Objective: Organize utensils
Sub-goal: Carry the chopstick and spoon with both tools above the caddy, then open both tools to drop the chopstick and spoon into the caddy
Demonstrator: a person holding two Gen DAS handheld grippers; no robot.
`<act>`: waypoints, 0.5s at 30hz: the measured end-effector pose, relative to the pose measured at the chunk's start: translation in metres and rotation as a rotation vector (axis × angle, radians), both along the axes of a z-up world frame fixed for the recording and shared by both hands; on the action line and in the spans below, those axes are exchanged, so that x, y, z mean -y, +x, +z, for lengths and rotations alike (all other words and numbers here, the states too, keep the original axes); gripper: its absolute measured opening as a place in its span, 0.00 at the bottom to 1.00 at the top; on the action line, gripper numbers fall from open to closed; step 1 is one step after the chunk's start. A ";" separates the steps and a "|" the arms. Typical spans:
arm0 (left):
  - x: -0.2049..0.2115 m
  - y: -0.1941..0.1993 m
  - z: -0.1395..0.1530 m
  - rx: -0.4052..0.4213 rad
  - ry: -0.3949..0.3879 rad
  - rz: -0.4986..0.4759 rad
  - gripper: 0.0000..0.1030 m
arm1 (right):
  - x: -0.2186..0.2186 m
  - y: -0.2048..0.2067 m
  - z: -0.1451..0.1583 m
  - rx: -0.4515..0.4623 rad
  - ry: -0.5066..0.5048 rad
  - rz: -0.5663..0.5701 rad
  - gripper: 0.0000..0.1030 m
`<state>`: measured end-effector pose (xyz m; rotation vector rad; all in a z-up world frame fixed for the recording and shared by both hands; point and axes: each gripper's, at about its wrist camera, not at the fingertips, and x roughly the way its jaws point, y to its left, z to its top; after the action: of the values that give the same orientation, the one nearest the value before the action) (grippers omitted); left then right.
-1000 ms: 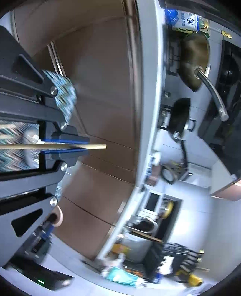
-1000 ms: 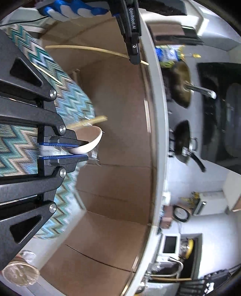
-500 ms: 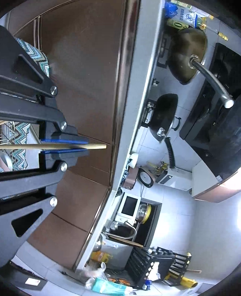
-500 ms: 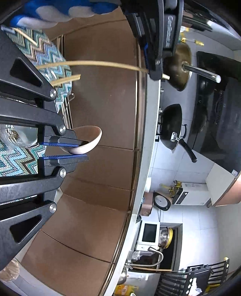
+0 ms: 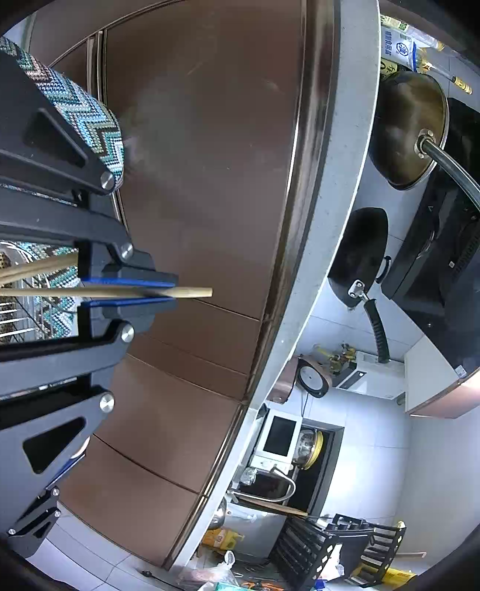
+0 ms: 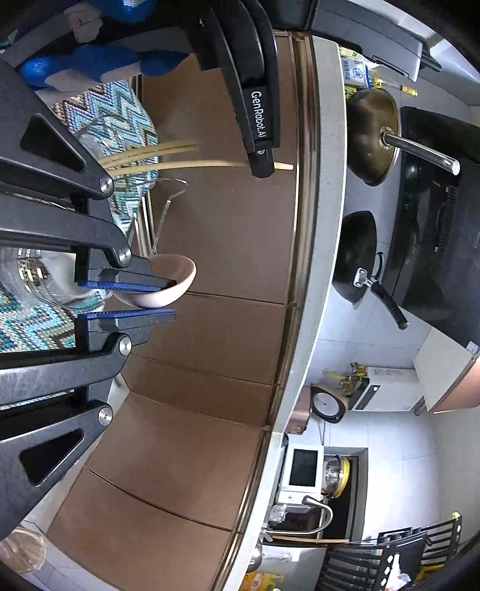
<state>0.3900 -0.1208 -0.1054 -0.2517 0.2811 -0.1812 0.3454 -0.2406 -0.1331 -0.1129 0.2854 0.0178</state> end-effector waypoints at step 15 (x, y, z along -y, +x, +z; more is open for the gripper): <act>-0.009 -0.037 -0.001 -0.015 0.060 0.002 0.14 | 0.008 -0.028 -0.004 -0.045 0.051 -0.013 0.32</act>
<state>0.3529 -0.1117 -0.1067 -0.1940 0.3010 -0.1688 0.3173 -0.2490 -0.1369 -0.0600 0.3305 0.0151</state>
